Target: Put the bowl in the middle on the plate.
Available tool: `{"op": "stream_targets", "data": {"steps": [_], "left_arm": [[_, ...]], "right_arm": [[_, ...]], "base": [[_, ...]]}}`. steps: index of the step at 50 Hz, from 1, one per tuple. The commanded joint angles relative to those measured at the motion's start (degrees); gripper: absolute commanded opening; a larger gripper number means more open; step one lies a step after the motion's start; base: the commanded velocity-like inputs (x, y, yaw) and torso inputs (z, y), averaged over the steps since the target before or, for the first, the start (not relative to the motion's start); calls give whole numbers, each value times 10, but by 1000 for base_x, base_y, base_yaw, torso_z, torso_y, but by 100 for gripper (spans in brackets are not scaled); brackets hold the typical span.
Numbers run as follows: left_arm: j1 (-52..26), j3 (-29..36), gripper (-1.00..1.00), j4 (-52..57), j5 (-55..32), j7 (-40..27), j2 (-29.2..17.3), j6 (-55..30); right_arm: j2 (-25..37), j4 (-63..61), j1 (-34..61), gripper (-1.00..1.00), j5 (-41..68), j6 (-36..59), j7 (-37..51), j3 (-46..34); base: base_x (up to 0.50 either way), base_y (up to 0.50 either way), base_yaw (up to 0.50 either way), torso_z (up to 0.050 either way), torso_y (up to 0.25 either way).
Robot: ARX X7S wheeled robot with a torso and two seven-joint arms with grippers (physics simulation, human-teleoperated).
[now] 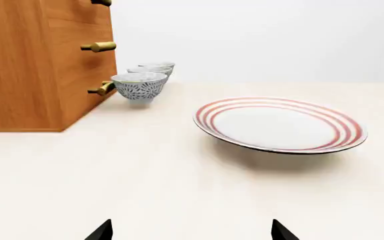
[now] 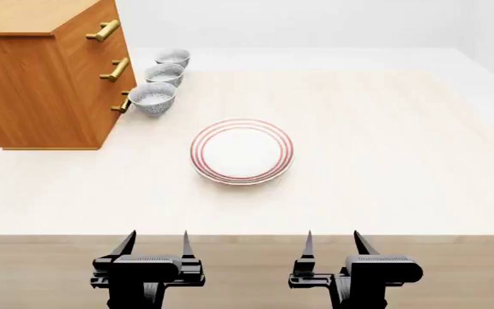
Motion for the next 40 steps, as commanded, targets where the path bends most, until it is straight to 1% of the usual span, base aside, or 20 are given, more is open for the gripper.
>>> {"op": "stream_targets", "data": {"steps": [1, 7, 9, 12, 13, 16, 22, 23, 24, 25, 28, 32, 34, 35, 36, 37, 38, 40], "left_arm": [[-1, 15, 100, -6, 26, -36, -9, 4], [3, 26, 100, 7, -6, -42, -18, 8], [0, 34, 100, -2, 12, -53, -25, 10], [1, 34, 100, 1, -3, -53, -27, 9], [0, 34, 100, 1, 13, -72, -27, 13], [2, 35, 100, 8, -1, -67, -32, 10], [36, 38, 100, 149, -3, -65, -51, -56], [41, 38, 100, 163, -5, -64, -54, -50], [49, 38, 100, 202, 5, -71, -56, -76], [54, 37, 100, 216, -1, -71, -56, -71], [65, 35, 100, 268, -5, -73, -59, -100], [81, 32, 100, 329, -6, -81, -64, -115], [93, 30, 100, 379, -3, -85, -68, -128], [93, 31, 100, 380, -3, -86, -69, -128], [100, 28, 100, 401, -1, -91, -69, -126], [104, 27, 100, 420, 3, -94, -71, -143], [113, 24, 100, 454, -9, -90, -72, -148], [119, 27, 100, 476, 0, -95, -75, -156]], "right_arm": [[10, -7, -4, 100, 2, 0, 12, -15], [21, -10, -4, 100, 11, -1, 23, -31], [24, -2, -3, 100, 14, -5, 26, -34], [27, -6, -4, 100, 19, -3, 30, -36], [28, -7, -4, 100, 24, -5, 31, -35], [32, -24, -8, 100, 37, -4, 33, -33], [43, -149, -35, 100, 49, 38, 45, -32], [44, -161, -37, 100, 48, 44, 50, -31], [46, -188, -42, 100, 59, 57, 49, -29], [48, -200, -45, 100, 60, 60, 50, -29], [53, -250, -55, 100, 62, 75, 58, -28], [58, -316, -67, 100, 81, 99, 64, -20], [62, -361, -75, 100, 89, 111, 69, -16], [63, -361, -75, 100, 90, 111, 70, -16], [65, -383, -80, 100, 87, 119, 76, -16], [67, -401, -83, 100, 91, 126, 78, -15], [69, -425, -88, 100, 99, 134, 79, -12], [71, -443, -91, 100, 101, 140, 83, -11]], "base": [[0, 0, 0, 0, 0], [0, 0, 0, 0, 0], [0, 0, 0, 0, 0], [0, 0, 0, 0, 0], [0, 0, 0, 0, 0], [0, 0, 0, 0, 0], [0, 0, 0, 0, 0], [0, 0, 0, 0, 0], [0, 0, 0, 0, 0], [0, 0, 0, 0, 0], [0, 0, 0, 0, 0], [0, 0, 0, 0, 0], [0, 0, 0, 0, 0], [0, 0, 0, 0, 0], [0, 0, 0, 0, 0], [0, 0, 0, 0, 0], [0, 0, 0, 0, 0], [0, 0, 0, 0, 0]]}}
